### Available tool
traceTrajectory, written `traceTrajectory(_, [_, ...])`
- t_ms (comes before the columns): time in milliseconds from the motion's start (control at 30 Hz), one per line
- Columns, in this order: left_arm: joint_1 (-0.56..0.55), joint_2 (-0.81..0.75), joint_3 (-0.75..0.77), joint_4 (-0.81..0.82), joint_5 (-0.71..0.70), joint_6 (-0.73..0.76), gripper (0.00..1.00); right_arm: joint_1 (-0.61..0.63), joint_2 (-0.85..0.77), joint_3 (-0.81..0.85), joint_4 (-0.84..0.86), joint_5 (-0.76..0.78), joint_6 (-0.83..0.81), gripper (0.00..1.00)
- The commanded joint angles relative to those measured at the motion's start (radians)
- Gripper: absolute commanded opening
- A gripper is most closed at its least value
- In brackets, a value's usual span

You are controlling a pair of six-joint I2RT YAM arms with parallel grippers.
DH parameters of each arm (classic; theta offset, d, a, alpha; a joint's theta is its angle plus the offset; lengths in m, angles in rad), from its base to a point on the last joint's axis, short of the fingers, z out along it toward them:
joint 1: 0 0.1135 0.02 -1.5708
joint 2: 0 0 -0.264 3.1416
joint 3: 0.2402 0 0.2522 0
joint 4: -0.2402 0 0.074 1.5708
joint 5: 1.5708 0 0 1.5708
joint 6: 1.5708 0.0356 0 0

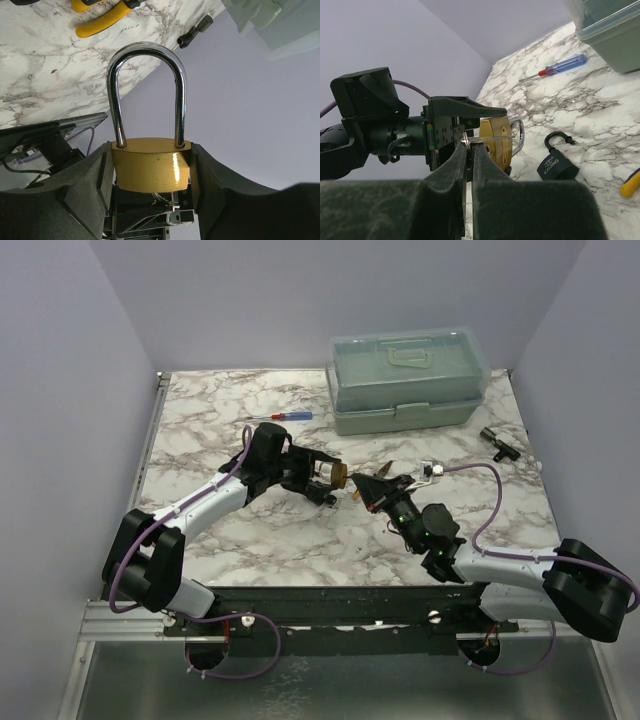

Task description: Unlock with the key

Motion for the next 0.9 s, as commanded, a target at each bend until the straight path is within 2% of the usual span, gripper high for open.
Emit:
traceTrajectory(0, [0.001, -0.035, 0.010, 0.075, 0.046, -0.022, 0.00, 0.006, 0.015, 0.028, 0.037, 0.002, -0.016, 0.00])
traceTrajectory(867, [-0.003, -0.065, 0.002, 0.075, 0.029, -0.036, 0.00, 0.006, 0.045, 0.042, 0.014, 0.050, -0.029, 0.00])
